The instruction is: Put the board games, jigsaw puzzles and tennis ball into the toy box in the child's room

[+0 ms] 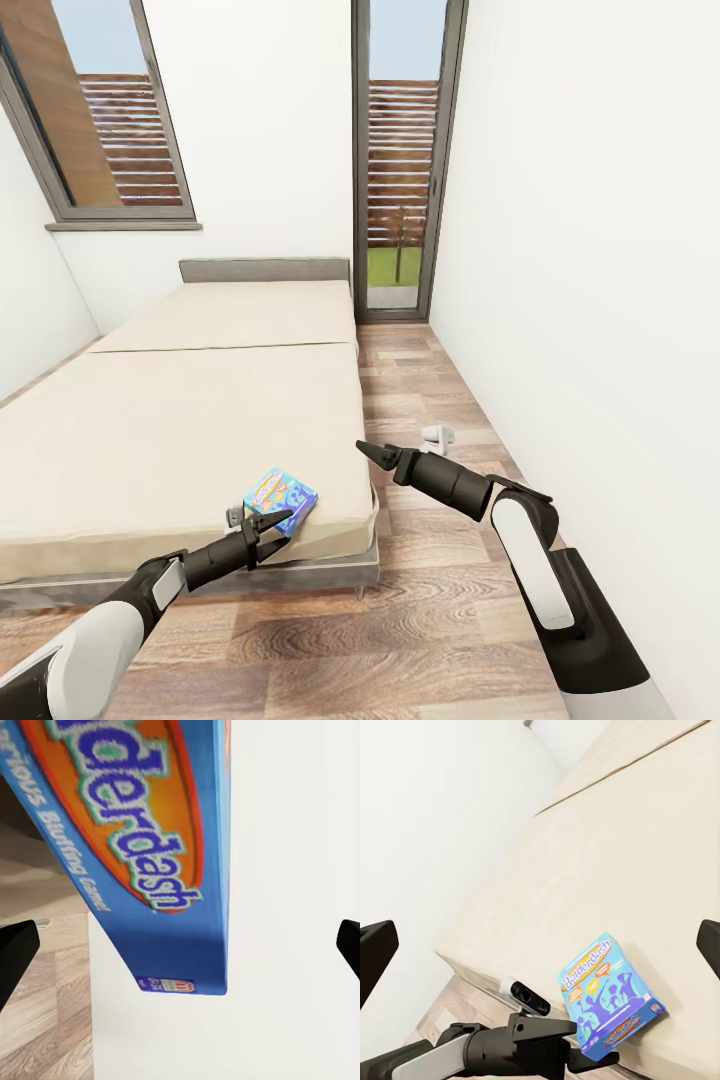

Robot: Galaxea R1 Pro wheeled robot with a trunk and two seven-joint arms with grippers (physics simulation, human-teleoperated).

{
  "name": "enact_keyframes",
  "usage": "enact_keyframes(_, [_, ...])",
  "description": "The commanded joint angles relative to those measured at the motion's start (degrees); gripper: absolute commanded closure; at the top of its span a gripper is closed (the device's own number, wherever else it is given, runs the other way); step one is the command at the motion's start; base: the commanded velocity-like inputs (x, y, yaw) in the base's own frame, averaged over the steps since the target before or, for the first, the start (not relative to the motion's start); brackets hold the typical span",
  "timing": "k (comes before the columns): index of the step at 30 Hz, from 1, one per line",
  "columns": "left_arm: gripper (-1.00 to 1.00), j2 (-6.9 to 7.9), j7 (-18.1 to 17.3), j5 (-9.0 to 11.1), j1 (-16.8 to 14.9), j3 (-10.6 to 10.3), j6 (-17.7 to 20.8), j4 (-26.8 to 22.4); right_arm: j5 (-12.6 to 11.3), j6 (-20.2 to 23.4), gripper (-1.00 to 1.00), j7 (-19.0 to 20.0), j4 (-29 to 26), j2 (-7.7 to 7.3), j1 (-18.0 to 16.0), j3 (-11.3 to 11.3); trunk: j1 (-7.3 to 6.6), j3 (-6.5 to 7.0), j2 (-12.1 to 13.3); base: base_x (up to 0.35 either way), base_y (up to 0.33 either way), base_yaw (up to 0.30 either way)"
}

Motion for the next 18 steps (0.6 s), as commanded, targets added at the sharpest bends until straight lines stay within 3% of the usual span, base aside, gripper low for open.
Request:
enact_keyframes(1, [-1.0, -0.01, -0.2, -0.3, 0.0, 0.7, 0.3, 0.0, 0.0, 0.2, -1.0, 0.1, 0.0, 0.0, 0.0, 0.0, -0.01, -0.05, 0.0, 0.0, 0.0, 0.0])
enact_keyframes(9, [-1.0, -0.01, -0.2, -0.3, 0.0, 0.7, 0.3, 0.0, 0.1, 0.2, -1.0, 0.2, 0.0, 0.01, 0.0, 0.0, -0.01, -0.05, 0.0, 0.0, 0.0, 0.0])
enact_keyframes(10, [1.0, -0.01, -0.2, -0.3, 0.0, 0.7, 0.3, 0.0, 0.1, 0.2, -1.0, 0.2, 0.0, 0.01, 0.0, 0.0, -0.01, -0.05, 0.0, 0.0, 0.0, 0.0])
enact_keyframes(18, [1.0, 0.06, -0.3, -0.3, 0.0, 1.2, 0.3, 0.0, 0.2, 0.2, -1.0, 0.2, 0.0, 0.01, 0.0, 0.0, -0.01, -0.05, 0.0, 0.0, 0.0, 0.0])
